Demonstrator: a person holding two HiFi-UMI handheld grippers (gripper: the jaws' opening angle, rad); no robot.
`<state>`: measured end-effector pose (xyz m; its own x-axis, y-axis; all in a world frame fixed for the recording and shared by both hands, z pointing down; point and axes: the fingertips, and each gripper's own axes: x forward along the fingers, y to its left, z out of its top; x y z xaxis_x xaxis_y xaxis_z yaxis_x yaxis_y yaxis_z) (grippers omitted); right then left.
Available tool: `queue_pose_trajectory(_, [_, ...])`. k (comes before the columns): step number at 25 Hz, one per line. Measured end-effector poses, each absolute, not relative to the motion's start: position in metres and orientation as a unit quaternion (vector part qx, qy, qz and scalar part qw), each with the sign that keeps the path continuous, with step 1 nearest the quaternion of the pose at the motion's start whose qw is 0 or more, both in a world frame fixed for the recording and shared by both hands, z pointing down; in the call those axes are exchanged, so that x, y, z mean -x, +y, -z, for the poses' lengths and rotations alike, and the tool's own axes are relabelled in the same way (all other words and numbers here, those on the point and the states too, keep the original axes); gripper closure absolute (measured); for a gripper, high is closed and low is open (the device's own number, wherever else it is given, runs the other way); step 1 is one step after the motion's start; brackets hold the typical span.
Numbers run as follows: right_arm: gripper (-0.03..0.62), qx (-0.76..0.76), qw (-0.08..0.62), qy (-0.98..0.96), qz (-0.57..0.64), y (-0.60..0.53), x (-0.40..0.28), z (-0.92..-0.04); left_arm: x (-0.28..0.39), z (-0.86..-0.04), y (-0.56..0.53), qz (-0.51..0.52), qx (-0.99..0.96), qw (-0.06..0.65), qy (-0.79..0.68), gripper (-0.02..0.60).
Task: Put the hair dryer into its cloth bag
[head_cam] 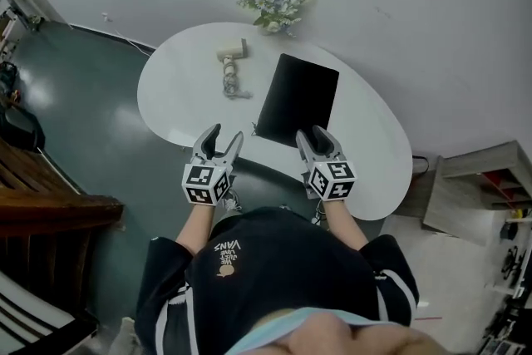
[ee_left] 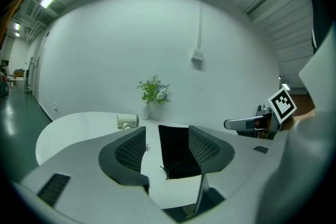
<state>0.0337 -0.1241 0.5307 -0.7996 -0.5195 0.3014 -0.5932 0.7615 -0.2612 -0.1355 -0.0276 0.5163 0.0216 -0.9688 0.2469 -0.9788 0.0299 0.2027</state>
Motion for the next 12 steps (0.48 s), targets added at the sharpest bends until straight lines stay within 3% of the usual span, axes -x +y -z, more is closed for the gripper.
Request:
queue_pose_trajectory(8, [0.408,-0.379,0.115,-0.905,-0.156,-0.121,-0.012,-0.547,0.191,-0.538,-0.040,-0.045,-0.745,0.190,-0.638,0.301])
queue_pose_trajectory(12, [0.408,-0.396,0.176,-0.896,-0.098,-0.122,-0.014,-0.561,0.211,-0.549,-0.039,-0.057,-0.764,0.203,-0.610,0.301])
